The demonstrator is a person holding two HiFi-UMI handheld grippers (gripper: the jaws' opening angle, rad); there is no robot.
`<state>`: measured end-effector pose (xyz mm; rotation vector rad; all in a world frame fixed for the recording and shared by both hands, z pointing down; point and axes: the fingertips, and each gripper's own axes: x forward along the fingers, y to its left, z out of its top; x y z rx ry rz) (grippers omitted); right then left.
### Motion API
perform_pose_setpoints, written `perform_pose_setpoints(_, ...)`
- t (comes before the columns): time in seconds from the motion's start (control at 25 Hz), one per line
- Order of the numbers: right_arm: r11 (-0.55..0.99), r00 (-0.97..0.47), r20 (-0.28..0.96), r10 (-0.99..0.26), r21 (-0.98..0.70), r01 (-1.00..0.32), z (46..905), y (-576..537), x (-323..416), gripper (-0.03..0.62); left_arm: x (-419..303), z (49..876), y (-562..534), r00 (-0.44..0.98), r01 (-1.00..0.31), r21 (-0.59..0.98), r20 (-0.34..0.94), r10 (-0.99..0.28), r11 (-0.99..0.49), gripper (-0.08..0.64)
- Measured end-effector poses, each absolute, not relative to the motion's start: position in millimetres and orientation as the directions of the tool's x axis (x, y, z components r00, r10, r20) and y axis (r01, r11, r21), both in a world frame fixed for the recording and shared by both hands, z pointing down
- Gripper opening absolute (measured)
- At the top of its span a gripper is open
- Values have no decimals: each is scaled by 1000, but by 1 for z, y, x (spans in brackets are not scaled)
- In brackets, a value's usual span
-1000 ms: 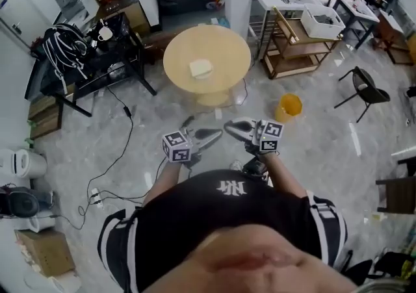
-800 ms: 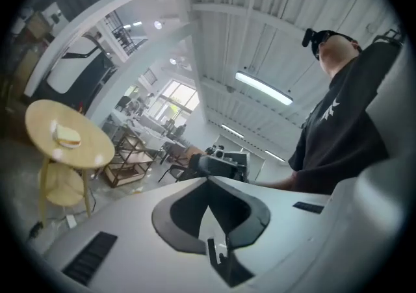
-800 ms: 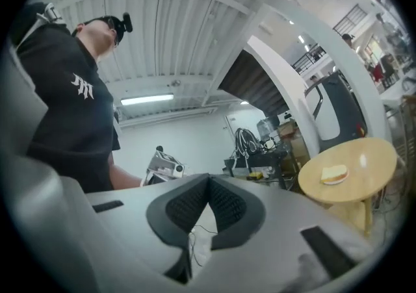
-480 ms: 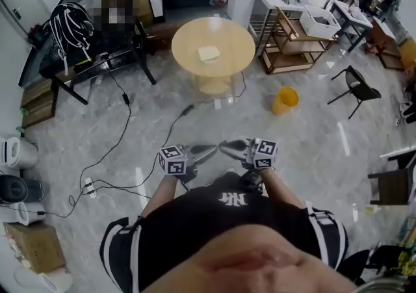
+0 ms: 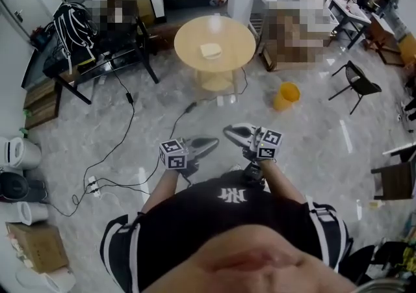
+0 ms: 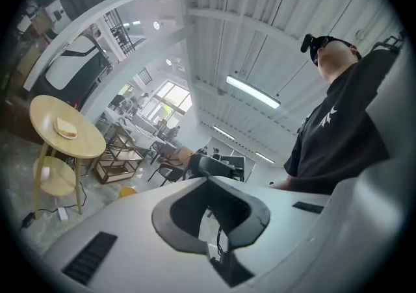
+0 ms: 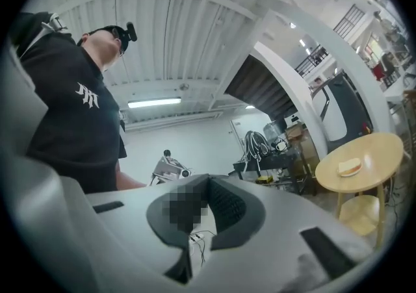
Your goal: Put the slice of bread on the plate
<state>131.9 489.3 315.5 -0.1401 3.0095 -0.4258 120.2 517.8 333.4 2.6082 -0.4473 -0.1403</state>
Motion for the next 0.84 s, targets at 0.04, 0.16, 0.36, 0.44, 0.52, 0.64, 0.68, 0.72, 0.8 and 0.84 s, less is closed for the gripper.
perform_pose_setpoints(0.04,959,-992,-77,-97,-273,-73,316,492,133,2,120,332,518,940,-293,477,-16,-342,-828,12)
perform_pose_setpoints(0.16,960,-994,-60,-92,-270,-73,319,495,134,2,116,330,518,931,-315,469,-18,-365,-825,14)
perform_pose_setpoints(0.36,960,-996,-14,-88,-267,-81,329,496,123,2,120,339,539,955,-269,468,13,-297,-842,12)
perform_pose_setpoints(0.44,957,-996,-27,-84,-280,-73,327,496,121,2,122,342,540,954,-272,470,21,-298,-840,12)
perform_pose_setpoints(0.52,960,-997,-14,-81,-271,-74,329,498,121,2,123,345,539,953,-278,474,27,-302,-835,14)
perform_pose_setpoints(0.64,960,-997,0,-78,-269,-75,334,500,122,2,125,349,540,957,-268,480,30,-290,-836,12)
perform_pose_setpoints(0.68,959,-997,0,-79,-272,-76,335,500,122,2,127,350,540,959,-263,481,32,-283,-836,12)
perform_pose_setpoints(0.72,958,-997,-1,-81,-277,-78,335,500,123,2,128,350,540,960,-258,483,34,-276,-837,12)
perform_pose_setpoints(0.8,955,-996,1,-85,-286,-81,337,499,124,2,130,351,541,964,-248,489,35,-265,-836,12)
perform_pose_setpoints(0.84,954,-996,3,-86,-289,-83,338,499,124,2,131,351,541,965,-243,493,35,-260,-836,14)
